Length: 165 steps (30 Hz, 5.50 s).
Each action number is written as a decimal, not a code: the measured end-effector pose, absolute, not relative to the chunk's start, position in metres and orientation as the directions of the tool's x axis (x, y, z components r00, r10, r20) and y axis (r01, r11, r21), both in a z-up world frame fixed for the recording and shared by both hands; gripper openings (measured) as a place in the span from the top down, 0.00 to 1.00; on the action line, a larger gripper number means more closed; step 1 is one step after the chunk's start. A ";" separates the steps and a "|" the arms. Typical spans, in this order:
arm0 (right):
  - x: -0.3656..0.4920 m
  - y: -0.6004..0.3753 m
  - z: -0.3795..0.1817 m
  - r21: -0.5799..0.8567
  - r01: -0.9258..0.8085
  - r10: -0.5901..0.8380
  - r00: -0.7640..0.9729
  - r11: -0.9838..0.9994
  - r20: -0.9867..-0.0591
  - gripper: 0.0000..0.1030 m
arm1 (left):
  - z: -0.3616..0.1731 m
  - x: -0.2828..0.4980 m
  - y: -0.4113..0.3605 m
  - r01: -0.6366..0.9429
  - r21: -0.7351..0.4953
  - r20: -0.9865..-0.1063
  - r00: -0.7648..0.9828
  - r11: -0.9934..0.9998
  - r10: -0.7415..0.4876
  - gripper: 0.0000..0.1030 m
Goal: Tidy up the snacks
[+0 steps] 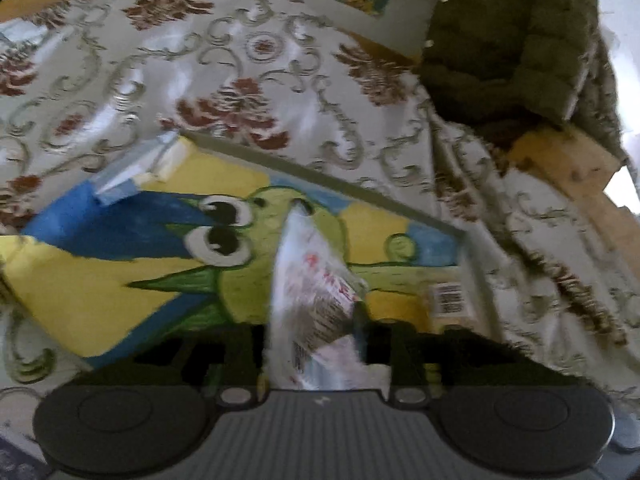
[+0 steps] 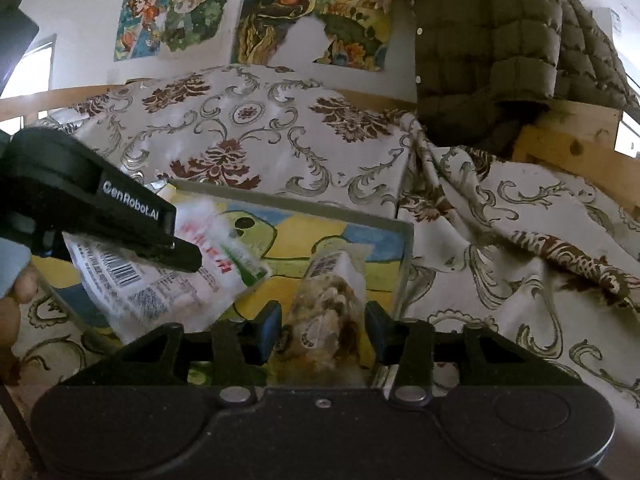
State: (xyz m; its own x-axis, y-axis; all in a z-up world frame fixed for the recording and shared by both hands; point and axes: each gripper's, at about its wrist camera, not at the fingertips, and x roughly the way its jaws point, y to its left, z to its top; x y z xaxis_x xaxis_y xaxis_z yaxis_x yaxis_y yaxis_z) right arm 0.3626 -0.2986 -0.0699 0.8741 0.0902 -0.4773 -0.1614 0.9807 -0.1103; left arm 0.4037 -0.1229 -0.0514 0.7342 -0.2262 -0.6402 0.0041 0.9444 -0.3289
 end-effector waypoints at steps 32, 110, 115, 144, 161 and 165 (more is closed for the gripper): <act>0.158 -0.324 0.037 0.028 -0.037 0.044 0.945 0.999 -0.325 0.01 | 0.027 0.151 -0.066 -0.174 -0.196 -0.521 0.852 0.965 0.048 0.00; 0.055 -0.279 0.005 0.045 -0.027 0.049 0.810 0.999 -0.584 0.01 | 0.019 0.037 -0.061 -0.151 0.024 -0.547 0.826 0.988 0.140 0.00; 0.069 -0.288 0.006 0.062 -0.030 0.061 0.809 0.998 -0.585 0.01 | 0.020 0.053 -0.065 -0.148 -0.021 -0.543 0.832 0.989 0.114 0.00; 0.167 -0.346 -0.038 -0.058 -0.123 0.058 0.768 0.991 -0.637 0.02 | -0.028 0.172 -0.144 0.278 -0.023 -0.661 0.717 0.960 -0.223 0.00; 0.186 -0.335 -0.064 -0.053 -0.169 0.082 0.700 0.984 -0.710 0.22 | -0.026 0.190 -0.144 0.256 -0.166 -0.643 0.704 0.952 -0.302 0.00; 0.184 -0.344 -0.061 -0.043 -0.139 0.066 0.690 0.989 -0.721 0.22 | -0.031 0.189 -0.150 0.274 -0.201 -0.663 0.668 0.940 -0.337 0.00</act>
State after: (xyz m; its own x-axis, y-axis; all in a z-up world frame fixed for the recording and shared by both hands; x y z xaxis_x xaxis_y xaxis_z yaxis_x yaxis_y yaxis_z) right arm 0.1843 -0.3443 -0.0606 0.6903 0.0661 -0.7205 -0.1391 0.9894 -0.0425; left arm 0.1889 -0.1499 -0.0307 0.6684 -0.3366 -0.6633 0.2740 0.9404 -0.2012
